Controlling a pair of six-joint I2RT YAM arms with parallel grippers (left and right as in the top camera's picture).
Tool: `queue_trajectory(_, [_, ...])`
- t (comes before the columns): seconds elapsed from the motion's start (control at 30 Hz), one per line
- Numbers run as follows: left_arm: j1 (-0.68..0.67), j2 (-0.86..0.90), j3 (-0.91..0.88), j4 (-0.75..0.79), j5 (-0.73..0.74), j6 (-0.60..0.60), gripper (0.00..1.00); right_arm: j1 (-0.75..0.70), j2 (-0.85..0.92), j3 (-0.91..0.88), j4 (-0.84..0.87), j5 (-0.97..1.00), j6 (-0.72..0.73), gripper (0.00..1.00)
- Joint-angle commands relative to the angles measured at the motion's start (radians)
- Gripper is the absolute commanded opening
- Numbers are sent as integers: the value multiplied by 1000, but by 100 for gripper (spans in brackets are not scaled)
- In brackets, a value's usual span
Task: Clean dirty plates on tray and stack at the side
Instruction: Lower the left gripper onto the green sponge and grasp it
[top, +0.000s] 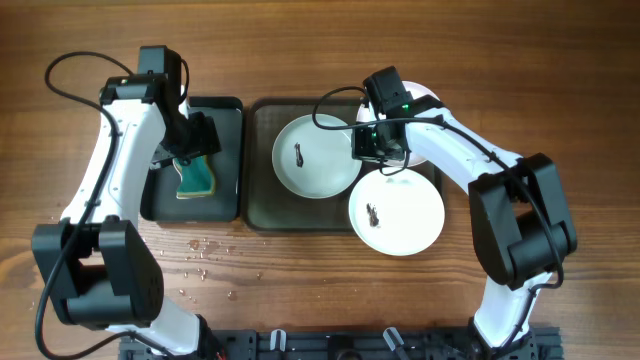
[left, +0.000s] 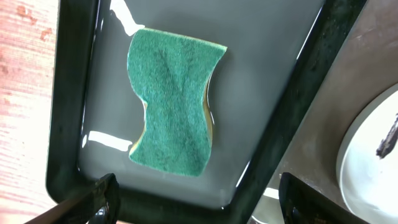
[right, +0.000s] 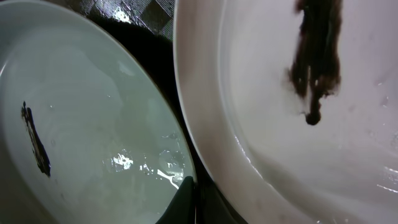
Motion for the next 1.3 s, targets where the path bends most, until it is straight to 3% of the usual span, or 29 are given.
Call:
queue_trajectory(0.0, [17, 29, -7, 9, -13, 52, 79, 8, 13, -6, 8, -1, -3, 4])
queue_trajectory(0.37, [55, 69, -60, 77, -5, 14, 73, 8, 13, -6, 13, -1, -3, 4])
queue_trajectory(0.57, [55, 69, -173, 192, 19, 14, 73, 8, 13, -6, 13, -2, -3, 4])
queue_trajectory(0.83, [55, 69, -294, 351, 17, -32, 66, 8, 13, -6, 13, -2, -3, 4])
queue_trajectory(1.27, [62, 62, -280, 380, 18, -40, 64, 8, 13, -6, 13, -5, -3, 4])
